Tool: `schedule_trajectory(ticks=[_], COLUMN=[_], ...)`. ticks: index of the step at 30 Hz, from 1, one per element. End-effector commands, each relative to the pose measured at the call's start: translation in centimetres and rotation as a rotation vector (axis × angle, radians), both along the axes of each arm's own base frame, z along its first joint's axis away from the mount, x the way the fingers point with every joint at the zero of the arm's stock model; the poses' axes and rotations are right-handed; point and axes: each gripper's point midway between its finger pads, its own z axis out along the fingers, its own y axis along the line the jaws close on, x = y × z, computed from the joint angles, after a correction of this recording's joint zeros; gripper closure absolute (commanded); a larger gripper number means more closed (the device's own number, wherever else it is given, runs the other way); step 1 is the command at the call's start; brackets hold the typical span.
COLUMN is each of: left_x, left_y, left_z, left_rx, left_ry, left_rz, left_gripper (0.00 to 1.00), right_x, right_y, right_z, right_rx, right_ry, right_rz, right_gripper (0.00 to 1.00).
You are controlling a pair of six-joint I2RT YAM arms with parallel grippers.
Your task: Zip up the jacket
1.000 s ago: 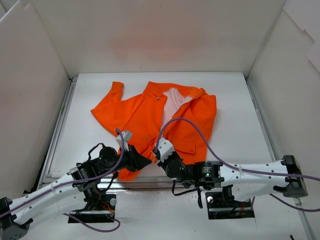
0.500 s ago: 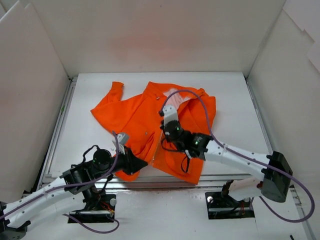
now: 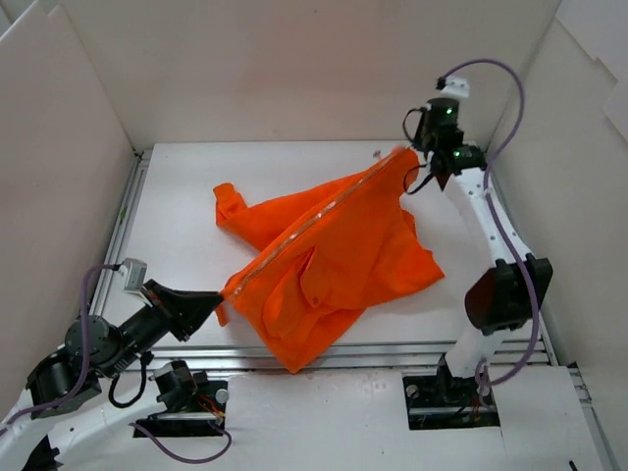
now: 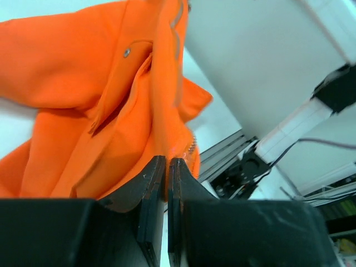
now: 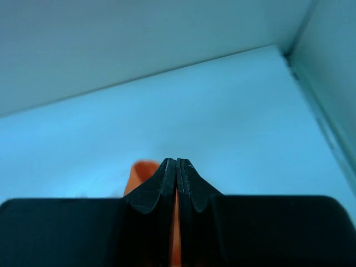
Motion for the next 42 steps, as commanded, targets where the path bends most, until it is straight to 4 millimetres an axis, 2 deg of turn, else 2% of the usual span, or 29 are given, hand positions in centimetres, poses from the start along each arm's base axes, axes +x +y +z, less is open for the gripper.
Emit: schedule_trajectory(ticks=[1,2,7,8,11,13,14,15,16,17,18,20,21,22,23,24,25,26,27,30,31,33,34,36,37,38,40,41,42], left_x=[0.0,0.2,1.9,2.5,4.4,5.3,6.1,6.3,6.7,6.8,6.8,6.9,6.9,6.7,6.6,6.5,6.1,6.0,5.8,5.9,5.9,6.2,6.1,6.2,6.2,6.1,6.1,6.0,5.9], left_y=[1.6,1.8,0.9,0.2,-0.7,-1.0,-1.3,-1.4,-1.4,-1.2,-0.8,0.6,1.4,3.0,3.8,4.6,5.5,5.6,5.7,4.1,3.5,2.3,1.8,1.2,0.7,0.4,-0.2,-0.6,-1.2], left_z=[0.0,0.0,-0.1,-0.4,0.0,-0.3,-1.0,-0.5,-1.0,-0.8,0.2,0.8,1.7,2.4,2.8,3.1,3.7,3.6,3.7,2.9,2.7,2.6,2.8,3.2,3.7,3.7,3.8,3.5,3.2], left_rx=[0.032,0.025,0.027,0.052,0.061,0.061,0.097,0.102,0.137,0.148,0.137,0.133,0.108,0.069,0.043,0.021,-0.024,-0.027,-0.039,0.007,0.025,0.064,0.069,0.085,0.073,0.075,0.080,0.090,0.103], left_ry=[-0.007,-0.008,-0.010,0.001,0.013,0.049,0.066,0.068,0.081,0.084,0.079,0.075,0.067,0.054,0.047,0.038,0.027,0.018,0.014,0.036,0.045,0.056,0.055,0.041,0.031,0.025,0.019,0.017,0.022], left_rz=[0.043,0.058,0.114,0.125,0.191,0.240,0.269,0.279,0.300,0.311,0.328,0.380,0.403,0.449,0.472,0.491,0.505,0.499,0.491,0.445,0.421,0.396,0.375,0.354,0.332,0.321,0.295,0.279,0.254], left_gripper=[1.00,1.00,1.00,1.00,1.00,0.99,0.88,0.83,0.75,0.70,0.68,0.64,0.59,0.54,0.44,0.40,0.35,0.34,0.34,0.33,0.34,0.33,0.33,0.33,0.33,0.33,0.33,0.32,0.28], right_x=[2.8,2.4,3.5,3.7,3.0,1.4,-1.1,-2.9,-4.4,-7.1,-9.2,-12.9,-15.1,-16.4,-17.7,-20.0,-21.2,-22.4,-24.6,-26.0,-25.8,-25.8,-25.3,-23.8,-22.8,-21.0,-18.1,-15.5,-13.0], right_y=[-9.5,-13.1,-11.1,-8.8,-5.7,-1.7,-0.6,0.9,4.2,5.4,6.7,10.3,12.2,13.1,13.9,15.6,16.4,16.9,18.3,18.4,18.4,19.3,19.2,20.4,20.1,21.0,20.4,21.4,20.4], right_z=[5.3,4.8,7.4,7.3,7.1,3.7,5.9,0.9,0.5,1.9,-2.8,-3.3,-6.7,-8.0,-8.8,-11.3,-12.4,-13.8,-15.0,-18.3,-20.6,-22.3,-24.6,-25.5,-27.6,-27.0,-28.8,-27.3,-27.0], right_rx=[0.041,0.044,0.020,0.007,0.038,0.081,0.093,0.095,0.123,0.157,0.186,0.230,0.238,0.242,0.250,0.233,0.221,0.199,0.163,0.058,0.020,-0.025,-0.086,-0.107,-0.145,-0.125,-0.137,-0.093,-0.066], right_ry=[-0.091,-0.053,-0.103,-0.096,-0.064,0.000,-0.054,0.035,0.021,-0.014,0.077,0.066,0.129,0.152,0.176,0.251,0.287,0.331,0.380,0.459,0.520,0.574,0.619,0.613,0.645,0.616,0.632,0.582,0.562], right_rz=[-0.219,-0.272,-0.207,-0.168,-0.078,0.022,0.060,0.090,0.186,0.238,0.273,0.390,0.438,0.465,0.493,0.548,0.578,0.594,0.643,0.603,0.577,0.574,0.531,0.509,0.470,0.444,0.367,0.335,0.279], right_gripper=[1.00,1.00,1.00,1.00,1.00,1.00,1.00,1.00,1.00,1.00,0.94,0.88,0.81,0.76,0.60,0.51,0.42,0.28,0.22,0.05,0.03,0.02,0.02,0.05,0.07,0.15,0.26,0.36,0.42])
